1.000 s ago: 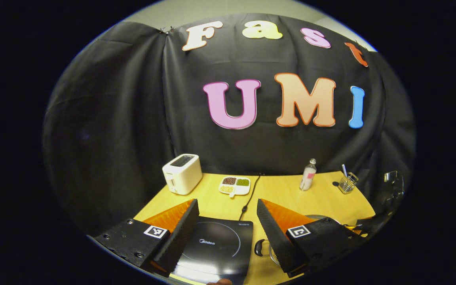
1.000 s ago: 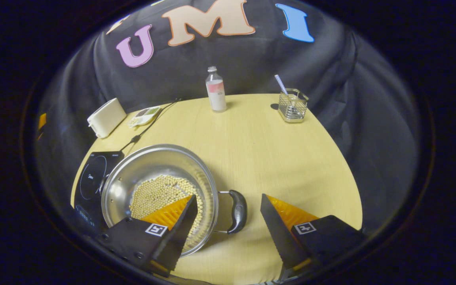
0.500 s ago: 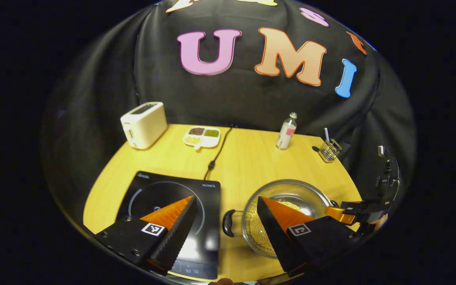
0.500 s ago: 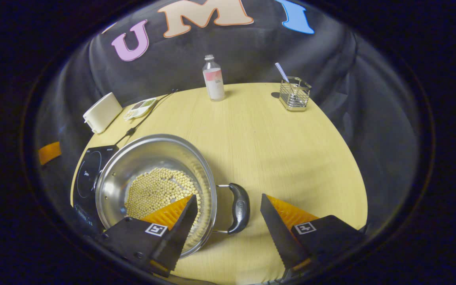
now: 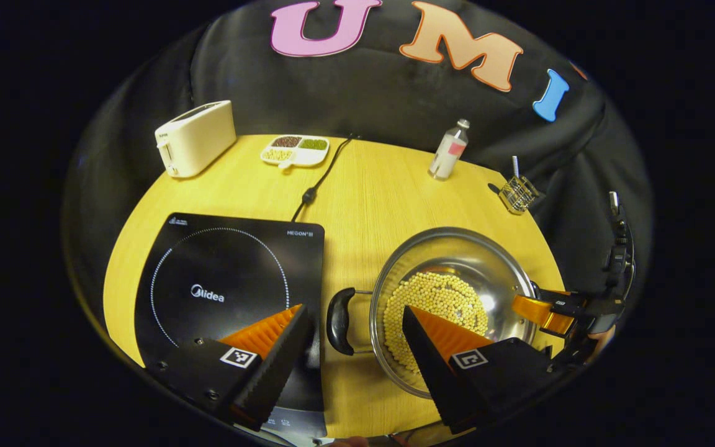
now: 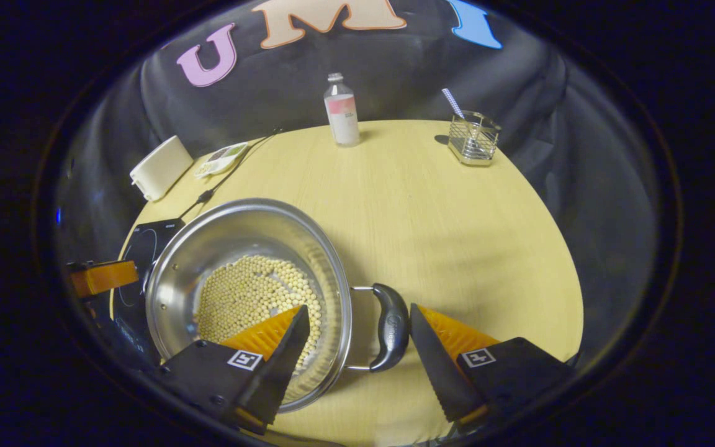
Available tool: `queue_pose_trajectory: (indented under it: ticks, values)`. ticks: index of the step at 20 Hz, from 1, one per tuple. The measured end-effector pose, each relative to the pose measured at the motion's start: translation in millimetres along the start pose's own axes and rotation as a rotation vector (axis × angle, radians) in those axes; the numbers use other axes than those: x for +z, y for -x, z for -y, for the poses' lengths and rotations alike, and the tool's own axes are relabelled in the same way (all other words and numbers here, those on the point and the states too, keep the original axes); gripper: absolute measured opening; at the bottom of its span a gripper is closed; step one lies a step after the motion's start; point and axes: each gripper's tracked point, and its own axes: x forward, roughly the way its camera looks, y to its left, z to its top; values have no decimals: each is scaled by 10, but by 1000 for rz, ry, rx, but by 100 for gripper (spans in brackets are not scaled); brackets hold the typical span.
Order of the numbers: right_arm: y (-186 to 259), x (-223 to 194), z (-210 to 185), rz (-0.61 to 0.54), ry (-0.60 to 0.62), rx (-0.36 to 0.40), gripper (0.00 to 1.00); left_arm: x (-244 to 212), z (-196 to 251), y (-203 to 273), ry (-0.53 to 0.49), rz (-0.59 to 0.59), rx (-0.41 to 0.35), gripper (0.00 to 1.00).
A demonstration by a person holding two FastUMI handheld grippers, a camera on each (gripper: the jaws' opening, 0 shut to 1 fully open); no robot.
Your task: First push the handle of the pot to place it horizontally, then grasp the pot with both hands and set it on the induction cooktop.
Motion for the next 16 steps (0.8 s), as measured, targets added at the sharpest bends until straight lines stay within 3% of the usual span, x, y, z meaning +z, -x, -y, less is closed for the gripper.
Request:
queue_pose_trajectory:
  ticks: [1, 3, 5, 6, 8, 11, 13, 14, 15, 16]
  values:
    - [-8, -7, -3, -3, 0, 1, 95, -36, -3, -20, -2, -16, -1, 98]
    - [-33, -11, -4, -8, -3, 1, 100, -90, -24, -83, -9, -41, 4, 98]
    - [-52, -40, -4, -19, -7, 0, 95, -124, -32, -133, -11, -58, 8, 98]
    - [-54, -66, -2, -25, -10, 0, 100, -153, -28, -169, -10, -70, 10, 97]
    - [-62, -98, -1, -34, -10, 0, 96, -203, -30, -229, -15, -93, 18, 98]
    - [-80, -143, 4, -46, -5, -3, 100, -252, -34, -310, -36, -116, 39, 98]
    - [-108, -168, -1, -54, -3, -1, 95, -251, -73, -353, -75, -120, 68, 97]
    - [-113, -174, -2, -58, -2, 1, 100, -252, -76, -342, -98, -126, 85, 94]
    - [-126, -181, -10, -60, 0, 3, 95, -262, -97, -347, -113, -134, 105, 94]
    - [-140, -185, -15, -63, 3, 6, 100, -270, -101, -357, -125, -137, 124, 93]
